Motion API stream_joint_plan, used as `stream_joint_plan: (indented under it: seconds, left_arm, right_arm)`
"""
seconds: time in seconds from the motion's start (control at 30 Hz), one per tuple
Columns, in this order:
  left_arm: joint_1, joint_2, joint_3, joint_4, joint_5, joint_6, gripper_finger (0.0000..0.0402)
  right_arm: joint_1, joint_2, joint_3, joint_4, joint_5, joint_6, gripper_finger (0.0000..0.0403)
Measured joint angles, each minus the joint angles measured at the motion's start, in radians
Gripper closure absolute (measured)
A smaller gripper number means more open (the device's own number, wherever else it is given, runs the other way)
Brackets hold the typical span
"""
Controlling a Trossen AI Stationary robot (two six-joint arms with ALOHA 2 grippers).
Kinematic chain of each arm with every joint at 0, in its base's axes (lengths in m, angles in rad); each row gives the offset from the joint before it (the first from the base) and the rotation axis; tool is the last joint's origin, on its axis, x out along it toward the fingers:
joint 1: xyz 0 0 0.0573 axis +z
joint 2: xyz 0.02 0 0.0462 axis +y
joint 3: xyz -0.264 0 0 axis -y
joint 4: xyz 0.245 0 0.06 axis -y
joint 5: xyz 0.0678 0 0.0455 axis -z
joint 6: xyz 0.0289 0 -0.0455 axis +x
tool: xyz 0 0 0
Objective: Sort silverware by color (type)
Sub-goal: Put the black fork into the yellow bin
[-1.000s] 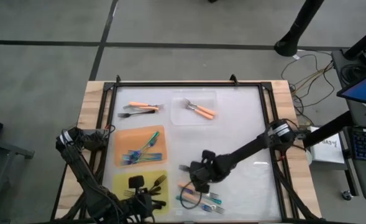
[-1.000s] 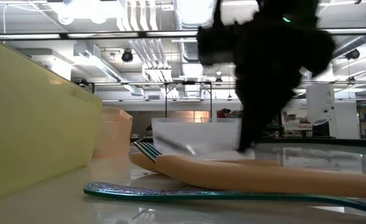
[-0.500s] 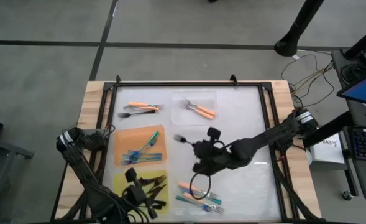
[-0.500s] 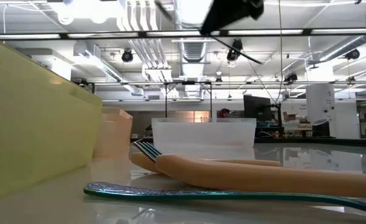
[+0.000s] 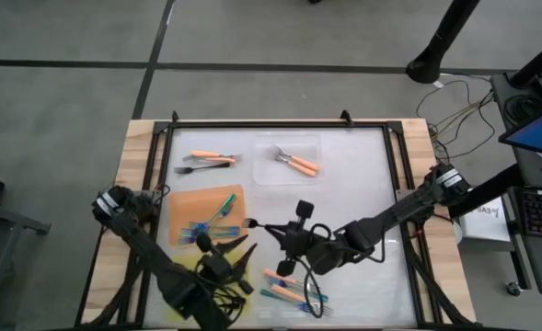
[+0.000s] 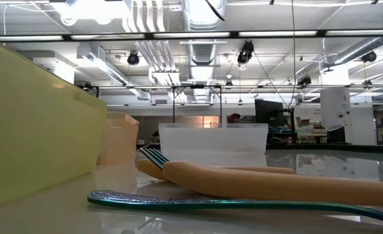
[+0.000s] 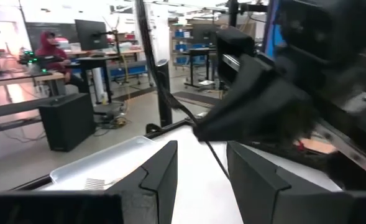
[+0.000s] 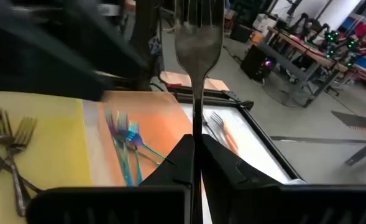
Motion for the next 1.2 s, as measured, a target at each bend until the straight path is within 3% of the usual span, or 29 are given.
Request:
stream_joint_plan:
  seconds: [0.87, 0.97, 1.1, 1.2]
  left_arm:
    - [0.064, -0.085, 0.002, -0.084, -0.001, 0.017, 0.029]
    - [0.065, -0.086, 0.002, -0.084, -0.001, 0.032, 0.0313]
    - [0.064, -0.086, 0.002, -0.083, -0.001, 0.053, 0.038]
    - [0.064, -0.086, 0.003, -0.079, -0.001, 0.056, 0.0393]
  right_arm:
    - [-0.001, 0.013, 0.0, 0.027, 0.002, -0.118, 0.0394]
    - [-0.001, 0.013, 0.0, 0.027, 0.002, -0.126, 0.0394]
    - [-0.002, 0.013, 0.0, 0.026, 0.002, -0.128, 0.0394]
    - [-0.002, 0.013, 0.0, 0.026, 0.001, -0.13, 0.0394]
